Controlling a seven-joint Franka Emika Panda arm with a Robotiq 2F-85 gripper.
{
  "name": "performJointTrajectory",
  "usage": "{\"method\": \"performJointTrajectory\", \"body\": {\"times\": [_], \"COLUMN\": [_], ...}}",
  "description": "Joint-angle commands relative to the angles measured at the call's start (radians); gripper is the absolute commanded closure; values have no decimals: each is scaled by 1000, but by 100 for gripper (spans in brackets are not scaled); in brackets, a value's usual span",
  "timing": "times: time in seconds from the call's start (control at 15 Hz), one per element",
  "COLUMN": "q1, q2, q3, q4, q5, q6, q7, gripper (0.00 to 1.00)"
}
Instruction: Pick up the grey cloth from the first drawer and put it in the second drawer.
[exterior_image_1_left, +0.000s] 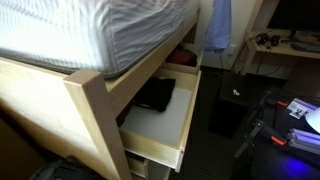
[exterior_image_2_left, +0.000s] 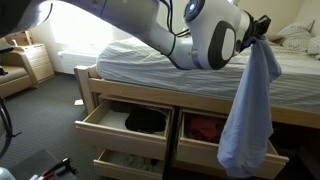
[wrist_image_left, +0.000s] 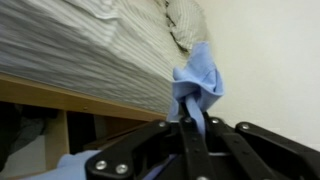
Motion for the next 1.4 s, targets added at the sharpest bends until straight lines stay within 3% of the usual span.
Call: {"method": "performJointTrajectory", "body": {"times": [0.0, 0.13, 0.27, 0.4, 0.47, 0.53, 0.67, 0.87, 0.93, 1.07, 1.13, 1.2, 1.27, 1.33], "q1": [-62, -135, -165, -82, 14, 40, 125, 294, 346, 330, 393, 385, 272, 260], "q2": [63, 104, 113, 61, 24, 28, 28, 78, 81, 59, 48, 57, 74, 91], "q3": [199, 365, 444, 319, 198, 129, -25, -261, -302, -187, -214, -166, -2, 48], "q4": [-5, 28, 76, 134, 144, 201, 288, 445, 448, 376, 319, 305, 308, 299], "q5": [-97, -169, -164, -113, 71, -61, -105, -300, -335, -299, -117, -47, -22, 74], "q6": [-43, -82, -148, -198, -197, -211, -251, -335, -366, -403, -376, -352, -348, -325], "q7": [23, 20, -4, 19, -108, 38, 90, 281, 287, 169, 6, -41, -108, -208], "gripper": [98, 98, 98, 98, 98, 98, 98, 98, 98, 98, 98, 98, 98, 98]}}
